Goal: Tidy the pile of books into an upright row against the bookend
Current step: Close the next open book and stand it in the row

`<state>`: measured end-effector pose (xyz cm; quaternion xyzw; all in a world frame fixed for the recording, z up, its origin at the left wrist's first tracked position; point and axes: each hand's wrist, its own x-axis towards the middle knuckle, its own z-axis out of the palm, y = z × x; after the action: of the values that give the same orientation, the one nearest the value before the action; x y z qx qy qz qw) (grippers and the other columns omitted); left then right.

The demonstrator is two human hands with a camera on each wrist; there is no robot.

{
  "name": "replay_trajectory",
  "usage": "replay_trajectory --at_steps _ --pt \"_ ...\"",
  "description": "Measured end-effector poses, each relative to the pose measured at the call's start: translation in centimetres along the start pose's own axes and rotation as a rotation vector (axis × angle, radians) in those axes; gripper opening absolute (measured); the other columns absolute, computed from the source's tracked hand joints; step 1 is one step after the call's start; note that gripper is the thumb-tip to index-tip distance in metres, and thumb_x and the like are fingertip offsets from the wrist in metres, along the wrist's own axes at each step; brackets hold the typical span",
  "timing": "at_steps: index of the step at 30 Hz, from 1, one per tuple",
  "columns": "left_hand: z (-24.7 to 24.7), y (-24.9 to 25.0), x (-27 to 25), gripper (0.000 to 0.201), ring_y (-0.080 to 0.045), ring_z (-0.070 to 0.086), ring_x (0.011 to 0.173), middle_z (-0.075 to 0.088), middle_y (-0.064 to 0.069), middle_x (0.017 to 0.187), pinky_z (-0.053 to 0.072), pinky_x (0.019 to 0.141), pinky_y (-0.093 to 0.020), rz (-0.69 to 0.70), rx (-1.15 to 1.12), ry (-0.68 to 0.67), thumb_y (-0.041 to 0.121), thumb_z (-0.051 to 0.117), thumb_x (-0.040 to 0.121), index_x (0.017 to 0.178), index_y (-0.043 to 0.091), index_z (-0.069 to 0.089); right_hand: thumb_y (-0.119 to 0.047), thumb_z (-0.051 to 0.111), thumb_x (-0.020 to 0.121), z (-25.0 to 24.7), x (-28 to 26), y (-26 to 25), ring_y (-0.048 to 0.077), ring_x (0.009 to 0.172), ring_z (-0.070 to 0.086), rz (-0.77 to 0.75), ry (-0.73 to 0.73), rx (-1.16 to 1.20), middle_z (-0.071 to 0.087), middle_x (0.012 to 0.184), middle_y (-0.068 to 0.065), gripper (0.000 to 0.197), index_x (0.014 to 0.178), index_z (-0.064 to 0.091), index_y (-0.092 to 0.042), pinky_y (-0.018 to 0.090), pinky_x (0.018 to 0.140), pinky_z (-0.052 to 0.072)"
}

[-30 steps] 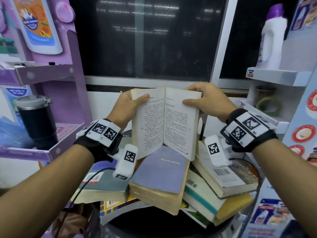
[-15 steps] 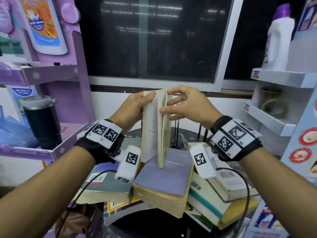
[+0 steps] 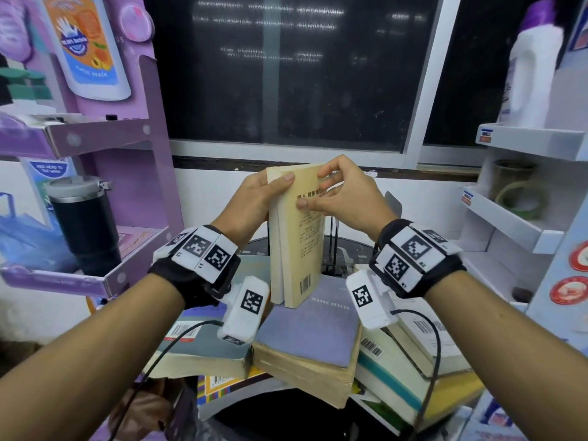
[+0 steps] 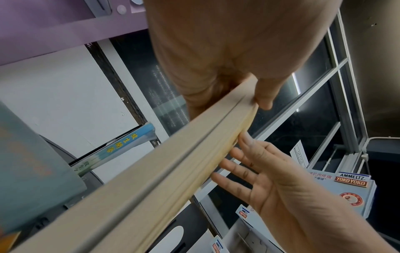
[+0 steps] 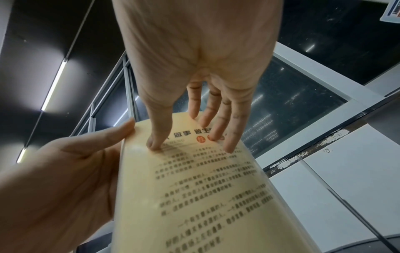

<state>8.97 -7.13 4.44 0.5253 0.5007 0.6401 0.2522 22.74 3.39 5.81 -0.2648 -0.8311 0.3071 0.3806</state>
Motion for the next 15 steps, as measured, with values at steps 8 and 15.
replay_trajectory --at_steps 8,15 --pt "0.2 -1.3 0.6 0.016 -0.023 0.066 0.091 0.067 -0.009 0.102 0.056 0.082 -0.038 0.058 -0.053 0.225 0.023 0.045 0.100 0.107 0.012 0.054 -0.037 0.090 0.061 -0.1 1.2 1.0 0.015 0.112 0.053 -0.002 0.114 -0.009 0.048 0.126 0.000 0.070 0.113 0.045 -0.023 0.031 0.092 0.048" --pt "0.5 -1.4 0.3 0.017 -0.014 0.067 0.066 0.067 -0.008 0.084 0.056 0.058 -0.027 0.109 -0.290 0.267 0.018 0.041 0.101 0.104 0.005 0.051 -0.040 0.088 0.063 -0.6 0.8 0.4 0.008 0.100 0.058 -0.028 0.044 -0.024 0.058 0.114 -0.009 0.067 0.119 0.053 -0.027 0.021 0.077 0.050"
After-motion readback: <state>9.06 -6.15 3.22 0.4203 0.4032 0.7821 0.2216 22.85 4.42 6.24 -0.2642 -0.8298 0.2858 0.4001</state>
